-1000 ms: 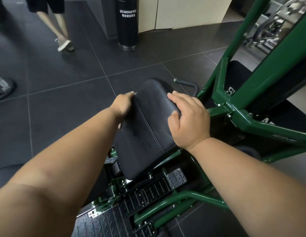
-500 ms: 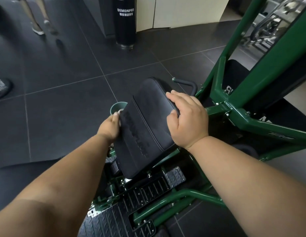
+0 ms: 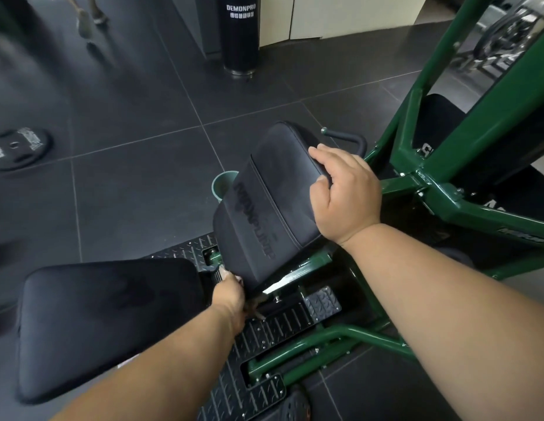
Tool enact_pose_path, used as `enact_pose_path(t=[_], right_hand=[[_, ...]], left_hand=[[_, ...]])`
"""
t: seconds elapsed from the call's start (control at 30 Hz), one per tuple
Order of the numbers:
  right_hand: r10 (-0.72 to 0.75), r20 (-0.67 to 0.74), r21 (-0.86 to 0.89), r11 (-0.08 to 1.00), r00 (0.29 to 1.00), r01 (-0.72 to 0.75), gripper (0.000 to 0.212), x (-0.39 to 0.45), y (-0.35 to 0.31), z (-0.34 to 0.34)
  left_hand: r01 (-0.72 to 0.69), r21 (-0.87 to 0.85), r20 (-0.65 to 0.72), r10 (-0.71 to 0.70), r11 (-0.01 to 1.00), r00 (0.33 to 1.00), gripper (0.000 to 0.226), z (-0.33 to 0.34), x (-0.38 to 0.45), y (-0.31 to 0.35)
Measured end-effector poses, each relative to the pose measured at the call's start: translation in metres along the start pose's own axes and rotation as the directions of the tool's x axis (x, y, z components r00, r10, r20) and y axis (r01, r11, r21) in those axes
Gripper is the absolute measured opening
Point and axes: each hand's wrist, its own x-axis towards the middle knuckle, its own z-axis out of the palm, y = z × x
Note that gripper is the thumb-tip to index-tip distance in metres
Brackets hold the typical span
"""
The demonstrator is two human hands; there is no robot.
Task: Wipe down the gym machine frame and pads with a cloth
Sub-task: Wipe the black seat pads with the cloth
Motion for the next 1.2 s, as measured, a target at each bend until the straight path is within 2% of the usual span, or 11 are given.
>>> enact_pose_path(t=[0.3,0.47,0.6,0.7,0.8,0.87,0.9,0.97,1.07,1.13,1.2], right_hand=[[0.027,0.049,0.005,1.000,0.998,-0.027,0.051,0.000,0.003,0.001],[0.044,0.093,0.037,0.998,0.995,-0.047,0.053,0.002,0.001,-0.005],[0.225,0.252,0.214,0.936,0.941,-0.281,0.058,0.007,-0.004,-0.026],[0.228,0.354,0.314,0.884,0.907,-0.345,0.060,-0.008,0.002,-0.048],[0.261,0.267,0.212,0.923,0.928,-0.321,0.057,-0.060,0.007,-0.054],[0.406,0.192,0.171,0.883,0.894,-0.437,0.059,-0.102,0.005,-0.049],[0.525,0.169,0.181,0.816,0.834,-0.550,0.057,-0.121,0.001,-0.044],[0.749,0.247,0.269,0.557,0.615,-0.786,0.046,-0.146,-0.009,-0.032],[0.751,0.590,0.354,0.090,0.297,-0.931,0.035,-0.157,-0.026,-0.016],[0.648,0.727,0.413,-0.148,0.228,-0.899,0.022,-0.150,-0.034,-0.006],[0.644,0.741,0.435,-0.245,0.190,-0.866,0.019,-0.137,-0.037,0.003]], left_hand=[[0.205,-0.431,0.143,-0.158,0.879,0.977,0.041,0.065,-0.052,0.001],[0.245,-0.302,0.375,-0.122,0.921,0.919,0.055,0.074,-0.099,0.022],[0.163,-0.183,0.380,-0.083,0.970,0.921,0.065,0.061,-0.119,0.017],[0.132,-0.128,0.413,-0.068,0.983,0.908,0.073,0.048,-0.126,0.019],[0.065,0.042,0.443,-0.077,0.997,0.893,0.072,0.047,-0.133,0.032],[0.027,0.144,0.442,-0.088,0.989,0.893,0.067,0.049,-0.132,0.037],[0.012,0.185,0.439,-0.094,0.983,0.893,0.066,0.050,-0.132,0.038],[-0.001,0.272,0.440,-0.124,0.962,0.889,0.067,0.048,-0.132,0.041],[-0.024,0.398,0.439,-0.167,0.917,0.883,0.067,0.045,-0.135,0.044],[-0.055,0.460,0.425,-0.165,0.886,0.890,0.064,0.046,-0.139,0.045],[-0.118,0.533,0.382,-0.113,0.838,0.917,0.055,0.047,-0.145,0.044]])
